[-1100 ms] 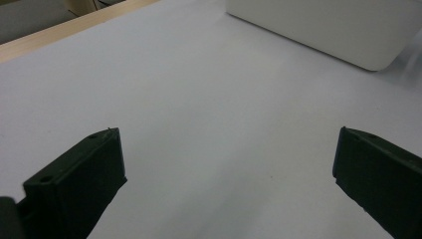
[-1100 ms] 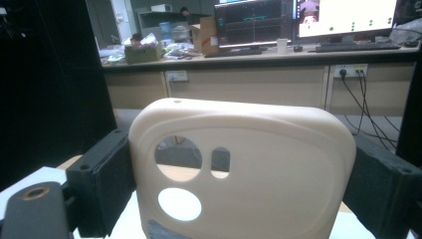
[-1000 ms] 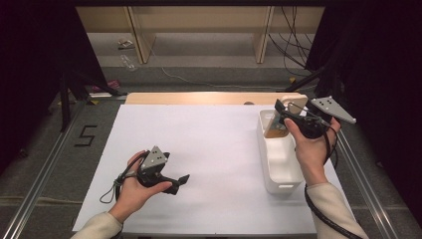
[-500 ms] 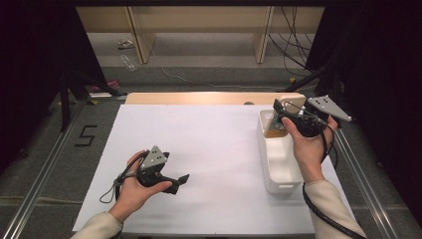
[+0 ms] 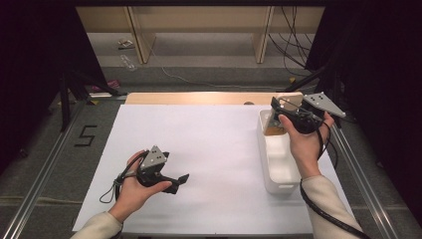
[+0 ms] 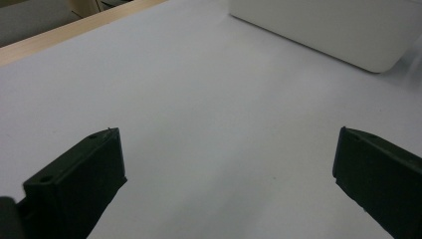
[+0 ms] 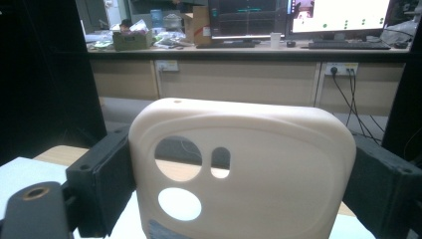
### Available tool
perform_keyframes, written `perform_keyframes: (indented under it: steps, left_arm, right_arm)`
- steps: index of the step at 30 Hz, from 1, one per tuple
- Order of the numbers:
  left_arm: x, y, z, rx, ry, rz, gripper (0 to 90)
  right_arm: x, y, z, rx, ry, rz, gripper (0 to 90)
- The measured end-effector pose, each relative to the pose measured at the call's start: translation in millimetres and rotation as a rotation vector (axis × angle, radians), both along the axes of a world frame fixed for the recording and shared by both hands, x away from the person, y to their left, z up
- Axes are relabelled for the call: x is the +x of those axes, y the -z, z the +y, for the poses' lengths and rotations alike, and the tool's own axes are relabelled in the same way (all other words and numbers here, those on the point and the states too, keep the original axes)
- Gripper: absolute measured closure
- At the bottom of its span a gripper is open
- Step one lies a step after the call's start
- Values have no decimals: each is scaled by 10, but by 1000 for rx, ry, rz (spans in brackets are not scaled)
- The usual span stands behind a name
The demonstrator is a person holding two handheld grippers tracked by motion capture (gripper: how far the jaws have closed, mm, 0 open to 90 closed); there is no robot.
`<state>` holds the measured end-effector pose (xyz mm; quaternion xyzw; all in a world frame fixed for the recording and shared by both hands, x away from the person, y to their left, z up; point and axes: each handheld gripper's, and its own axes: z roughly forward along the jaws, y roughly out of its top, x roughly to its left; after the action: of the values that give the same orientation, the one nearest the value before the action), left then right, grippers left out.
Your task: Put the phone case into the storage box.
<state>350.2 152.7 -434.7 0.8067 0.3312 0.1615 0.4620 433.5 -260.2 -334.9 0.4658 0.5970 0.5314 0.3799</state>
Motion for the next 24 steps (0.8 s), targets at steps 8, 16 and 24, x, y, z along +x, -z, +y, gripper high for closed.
perform_keyframes:
  steps: [8, 16, 24]
  left_arm:
    - [0, 0, 0, 0, 0, 0, 0]
    - [2, 2, 0, -1, 1, 2, 0]
    - [2, -1, 2, -1, 0, 1, 0]
  right_arm:
    - [37, -15, 2, -8, 10, 3, 120]
    - [71, -16, -5, -17, 16, 8, 120]
    - [103, -32, 8, -39, 21, 9, 120]
